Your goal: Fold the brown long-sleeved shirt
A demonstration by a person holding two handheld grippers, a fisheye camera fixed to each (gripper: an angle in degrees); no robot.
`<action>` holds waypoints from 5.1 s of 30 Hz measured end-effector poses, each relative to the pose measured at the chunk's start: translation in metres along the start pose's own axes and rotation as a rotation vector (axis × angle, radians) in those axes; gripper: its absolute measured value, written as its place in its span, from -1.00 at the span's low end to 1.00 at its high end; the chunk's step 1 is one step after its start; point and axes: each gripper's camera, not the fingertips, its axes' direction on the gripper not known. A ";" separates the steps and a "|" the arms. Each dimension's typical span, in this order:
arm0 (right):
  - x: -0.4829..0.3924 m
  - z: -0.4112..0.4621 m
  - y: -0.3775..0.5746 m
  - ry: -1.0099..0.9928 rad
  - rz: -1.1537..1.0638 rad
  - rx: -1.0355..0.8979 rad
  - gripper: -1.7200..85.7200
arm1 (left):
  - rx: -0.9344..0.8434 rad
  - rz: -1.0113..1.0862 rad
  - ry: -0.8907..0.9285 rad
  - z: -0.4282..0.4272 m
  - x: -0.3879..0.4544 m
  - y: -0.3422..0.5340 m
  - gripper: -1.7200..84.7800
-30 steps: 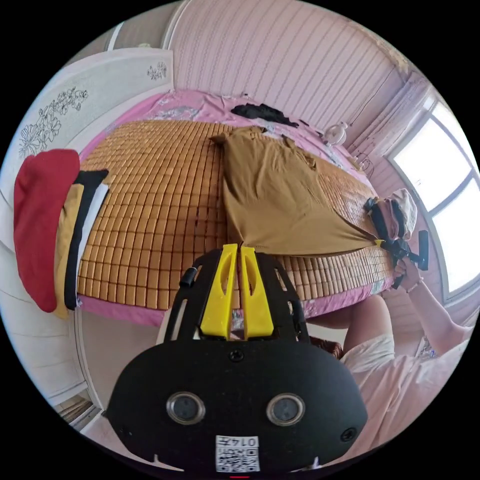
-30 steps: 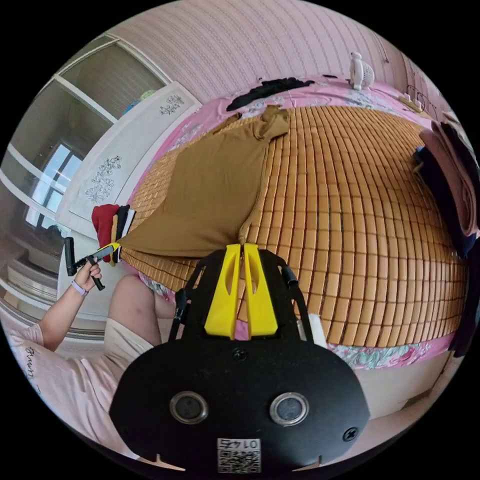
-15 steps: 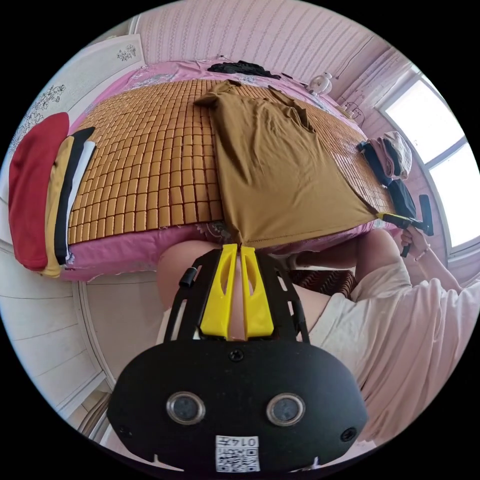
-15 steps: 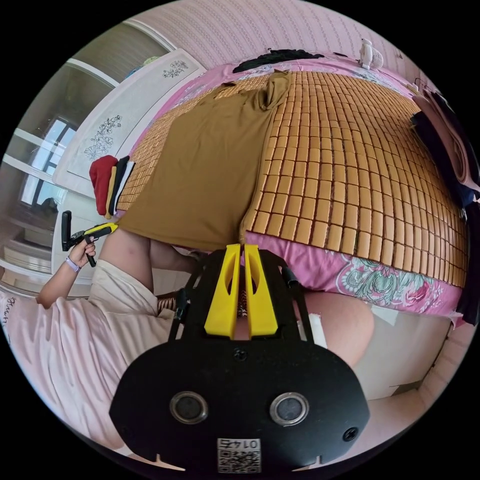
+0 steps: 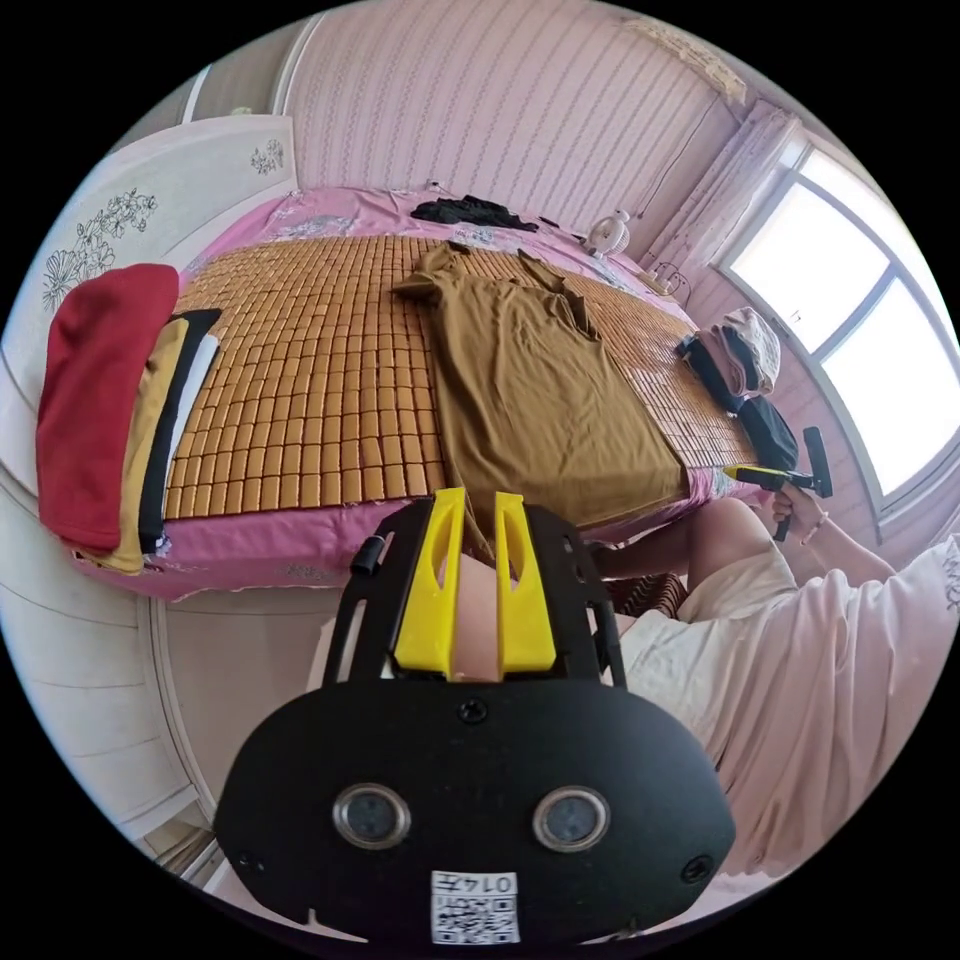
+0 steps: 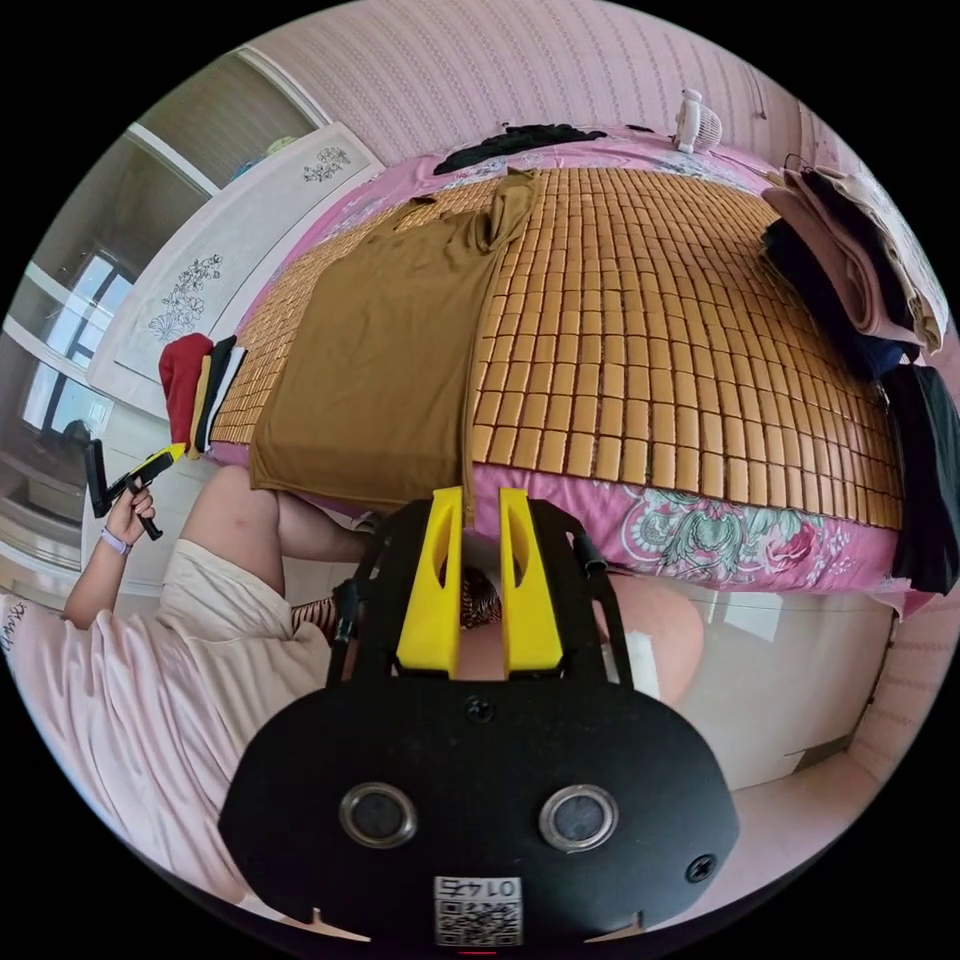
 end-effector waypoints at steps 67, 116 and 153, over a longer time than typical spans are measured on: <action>0.196 -0.140 -0.088 0.285 0.462 0.385 -0.93 | -0.367 0.535 0.109 0.467 0.377 -0.580 -0.85; 0.270 -0.052 -0.098 0.482 0.522 -0.011 -0.90 | -0.286 0.547 0.051 0.470 0.413 -0.606 -0.91; -0.179 0.328 -0.601 -0.063 -0.447 0.085 -0.74 | -0.199 -0.014 -0.204 0.224 0.050 -0.304 -0.81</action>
